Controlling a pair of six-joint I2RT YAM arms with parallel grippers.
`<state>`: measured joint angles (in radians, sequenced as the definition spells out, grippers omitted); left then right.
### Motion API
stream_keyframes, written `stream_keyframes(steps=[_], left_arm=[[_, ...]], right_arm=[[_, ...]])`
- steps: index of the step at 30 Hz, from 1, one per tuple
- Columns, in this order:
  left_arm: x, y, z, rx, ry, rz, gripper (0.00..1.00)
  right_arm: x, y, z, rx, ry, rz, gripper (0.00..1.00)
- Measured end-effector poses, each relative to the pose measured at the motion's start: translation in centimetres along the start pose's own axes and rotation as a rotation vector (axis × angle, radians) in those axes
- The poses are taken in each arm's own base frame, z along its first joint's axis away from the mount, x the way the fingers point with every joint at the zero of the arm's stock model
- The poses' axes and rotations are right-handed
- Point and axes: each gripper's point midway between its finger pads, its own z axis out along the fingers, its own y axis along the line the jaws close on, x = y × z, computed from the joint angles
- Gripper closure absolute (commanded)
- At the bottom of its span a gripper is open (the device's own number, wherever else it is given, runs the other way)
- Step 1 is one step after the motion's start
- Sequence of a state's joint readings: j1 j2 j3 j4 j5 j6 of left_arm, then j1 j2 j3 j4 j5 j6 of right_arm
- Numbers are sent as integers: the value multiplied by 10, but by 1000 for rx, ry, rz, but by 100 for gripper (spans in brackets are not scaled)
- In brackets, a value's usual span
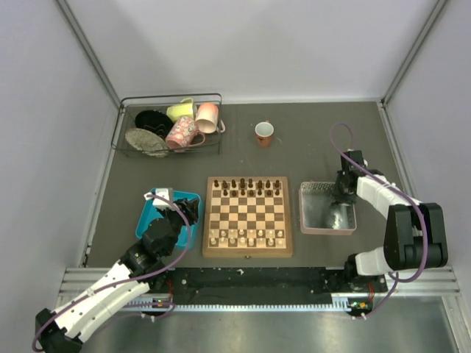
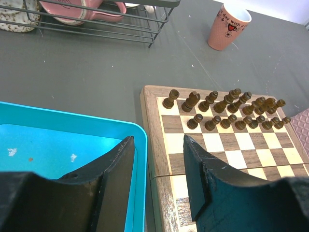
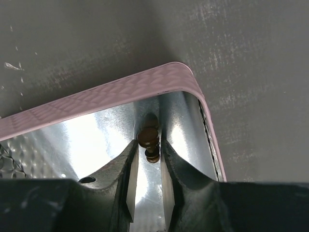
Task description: Set up the chess pieces on the board
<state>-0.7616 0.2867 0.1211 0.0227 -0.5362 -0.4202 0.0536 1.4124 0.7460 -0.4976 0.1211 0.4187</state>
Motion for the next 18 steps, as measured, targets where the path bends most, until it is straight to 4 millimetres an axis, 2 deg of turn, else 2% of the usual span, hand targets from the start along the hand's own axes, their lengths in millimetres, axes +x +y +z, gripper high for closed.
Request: stream_keyframes(steps=[9, 13, 18], left_arm=[[0, 0, 0, 0, 0, 0, 50], [0, 0, 0, 0, 0, 0, 51], [2, -4, -1, 27, 18, 19, 52]], right_arm=[[-2, 3, 0, -19, -5, 3, 100], [-6, 5, -7, -36, -26, 7, 100], [-15, 15, -32, -113, -87, 14, 100]])
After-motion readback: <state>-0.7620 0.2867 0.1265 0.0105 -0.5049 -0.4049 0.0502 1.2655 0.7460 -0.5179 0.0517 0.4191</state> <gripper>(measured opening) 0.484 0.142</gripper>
